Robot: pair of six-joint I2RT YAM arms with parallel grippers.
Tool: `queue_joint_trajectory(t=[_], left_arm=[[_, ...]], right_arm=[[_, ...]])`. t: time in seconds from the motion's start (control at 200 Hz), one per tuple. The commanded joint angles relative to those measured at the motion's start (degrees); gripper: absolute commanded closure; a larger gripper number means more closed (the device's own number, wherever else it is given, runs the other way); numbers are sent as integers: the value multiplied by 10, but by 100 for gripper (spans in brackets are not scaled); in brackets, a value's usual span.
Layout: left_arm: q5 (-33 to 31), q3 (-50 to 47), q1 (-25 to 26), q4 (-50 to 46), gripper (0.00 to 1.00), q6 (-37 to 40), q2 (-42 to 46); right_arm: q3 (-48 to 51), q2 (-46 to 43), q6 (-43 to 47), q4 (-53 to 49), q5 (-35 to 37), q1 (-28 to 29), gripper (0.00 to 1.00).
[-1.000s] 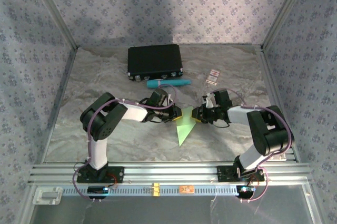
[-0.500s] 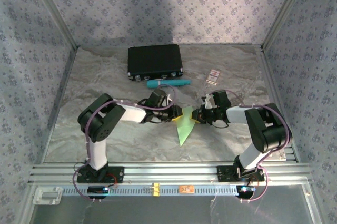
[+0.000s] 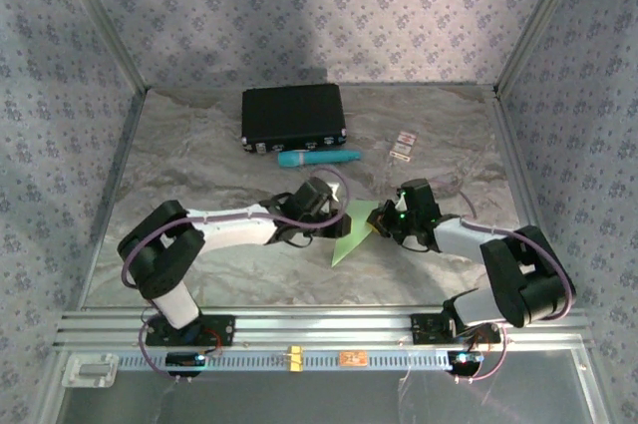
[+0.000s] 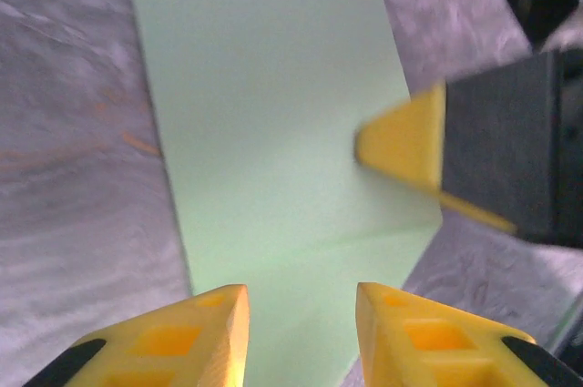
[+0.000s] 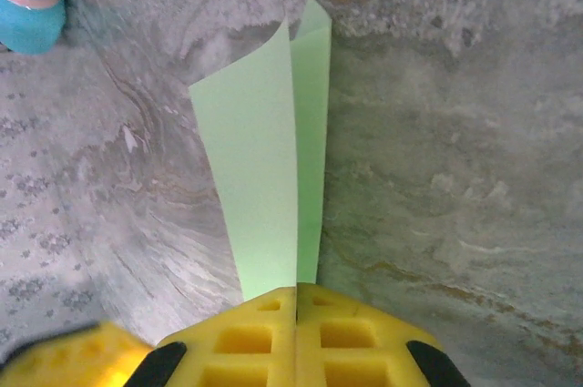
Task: Fold a paper plane with a square sheet of paper (pick it up from the middle)
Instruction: Fold the wing for the fifth time at the center of the table.
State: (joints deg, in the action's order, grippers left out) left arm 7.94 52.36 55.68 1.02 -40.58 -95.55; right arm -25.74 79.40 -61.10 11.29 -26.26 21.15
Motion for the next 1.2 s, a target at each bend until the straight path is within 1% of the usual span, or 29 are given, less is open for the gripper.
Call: queue_joint_trajectory(t=[0.0, 0.13, 0.25, 0.415, 0.64, 0.76, 0.874, 1.089, 1.194], left_arm=[[-104, 28, 48, -96, 62, 98, 7], [-165, 55, 98, -129, 60, 133, -15], [-201, 91, 123, -163, 59, 151, -47], [-250, 128, 142, -196, 58, 159, -85], [-295, 140, 153, -210, 60, 152, -107], [-306, 141, 157, -213, 62, 147, -111], [-313, 139, 159, -214, 67, 147, -112], [-319, 137, 160, -213, 73, 132, -107], [-318, 136, 160, -212, 74, 129, -108]], right_arm=[[-10, -14, -26, -13, 30, 1, 94], [-16, -14, -26, -15, 25, 1, 94], [-16, -13, -31, -12, 24, 3, 94], [-15, -14, -33, -8, 25, 6, 94], [-13, -15, -36, -2, 20, 6, 94], [-13, -17, -36, -2, 21, 6, 94], [-12, -19, -37, -3, 21, 6, 94], [-10, -22, -36, -7, 22, 5, 94], [-9, -23, -36, -8, 22, 6, 94]])
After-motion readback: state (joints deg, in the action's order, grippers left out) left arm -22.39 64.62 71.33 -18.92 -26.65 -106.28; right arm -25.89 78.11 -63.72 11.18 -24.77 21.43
